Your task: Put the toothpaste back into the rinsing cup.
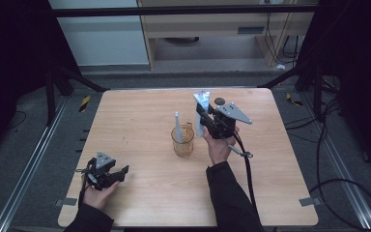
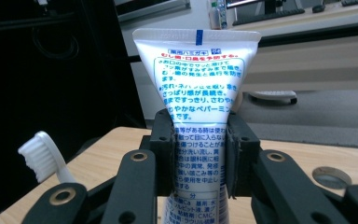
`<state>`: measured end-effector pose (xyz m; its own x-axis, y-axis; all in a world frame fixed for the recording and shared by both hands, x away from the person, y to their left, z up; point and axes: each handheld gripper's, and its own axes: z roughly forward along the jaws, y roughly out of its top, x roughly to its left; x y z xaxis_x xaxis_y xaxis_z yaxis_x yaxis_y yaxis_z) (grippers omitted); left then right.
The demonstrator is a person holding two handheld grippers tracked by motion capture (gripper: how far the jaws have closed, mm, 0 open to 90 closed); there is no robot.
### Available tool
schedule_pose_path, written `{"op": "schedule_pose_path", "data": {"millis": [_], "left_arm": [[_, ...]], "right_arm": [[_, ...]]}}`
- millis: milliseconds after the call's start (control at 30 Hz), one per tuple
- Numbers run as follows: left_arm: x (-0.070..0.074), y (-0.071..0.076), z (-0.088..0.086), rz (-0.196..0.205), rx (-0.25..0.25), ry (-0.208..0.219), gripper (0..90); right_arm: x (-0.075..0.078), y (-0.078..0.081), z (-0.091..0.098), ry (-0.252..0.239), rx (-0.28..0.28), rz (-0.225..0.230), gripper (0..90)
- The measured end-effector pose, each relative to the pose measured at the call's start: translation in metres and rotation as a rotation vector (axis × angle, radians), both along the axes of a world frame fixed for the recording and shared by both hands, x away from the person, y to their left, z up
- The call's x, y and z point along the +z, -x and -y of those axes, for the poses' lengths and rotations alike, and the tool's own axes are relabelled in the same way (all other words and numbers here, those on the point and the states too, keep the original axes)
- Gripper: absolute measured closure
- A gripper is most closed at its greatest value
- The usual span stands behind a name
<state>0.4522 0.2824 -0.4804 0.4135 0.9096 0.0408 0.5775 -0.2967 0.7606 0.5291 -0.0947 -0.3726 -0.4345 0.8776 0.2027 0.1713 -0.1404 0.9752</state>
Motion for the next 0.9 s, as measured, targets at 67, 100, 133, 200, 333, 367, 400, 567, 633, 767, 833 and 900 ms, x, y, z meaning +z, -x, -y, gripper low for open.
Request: {"op": "schedule_pose_path", "data": {"millis": [67, 100, 133, 200, 333, 367, 400, 567, 633, 767, 833, 900], "left_arm": [[0.0, 0.0, 0.0, 0.0, 0.0, 0.0, 39.7], [0.0, 0.0, 0.0, 0.0, 0.0, 0.0, 39.7], [0.0, 0.0, 0.0, 0.0, -0.001, 0.0, 39.7], [0.0, 0.0, 0.0, 0.0, -0.001, 0.001, 39.7], [0.0, 0.0, 0.0, 0.0, -0.001, 0.002, 39.7], [0.0, 0.0, 0.0, 0.0, -0.001, 0.002, 39.7], [0.0, 0.0, 0.0, 0.0, -0.001, 0.001, 39.7], [0.0, 0.0, 0.0, 0.0, -0.001, 0.002, 39.7], [0.0, 0.0, 0.0, -0.001, -0.001, 0.002, 39.7], [0.0, 0.0, 0.0, 0.0, -0.002, 0.002, 39.7], [0.0, 0.0, 0.0, -0.001, -0.002, 0.002, 39.7], [0.0, 0.0, 0.0, -0.001, -0.002, 0.002, 39.7]], "right_arm": [[0.0, -0.001, -0.003, -0.01, 0.002, 0.006, 69.2], [-0.001, -0.003, -0.005, -0.014, 0.002, 0.01, 69.2], [-0.001, -0.004, -0.006, -0.017, 0.003, 0.012, 69.2], [-0.003, -0.006, -0.01, -0.02, 0.0, 0.015, 69.2], [-0.009, -0.012, -0.017, -0.027, -0.003, 0.022, 69.2], [-0.01, -0.012, -0.018, -0.029, 0.0, 0.018, 69.2], [-0.012, -0.014, -0.02, -0.031, 0.002, 0.018, 69.2], [-0.018, -0.019, -0.027, -0.037, 0.014, 0.006, 69.1], [-0.02, -0.02, -0.031, -0.034, 0.016, 0.003, 69.1], [-0.025, -0.024, -0.035, -0.027, 0.017, -0.006, 68.9], [-0.029, -0.025, -0.037, -0.022, 0.022, -0.014, 68.8], [-0.032, -0.026, -0.04, -0.013, 0.028, -0.023, 68.7]]}}
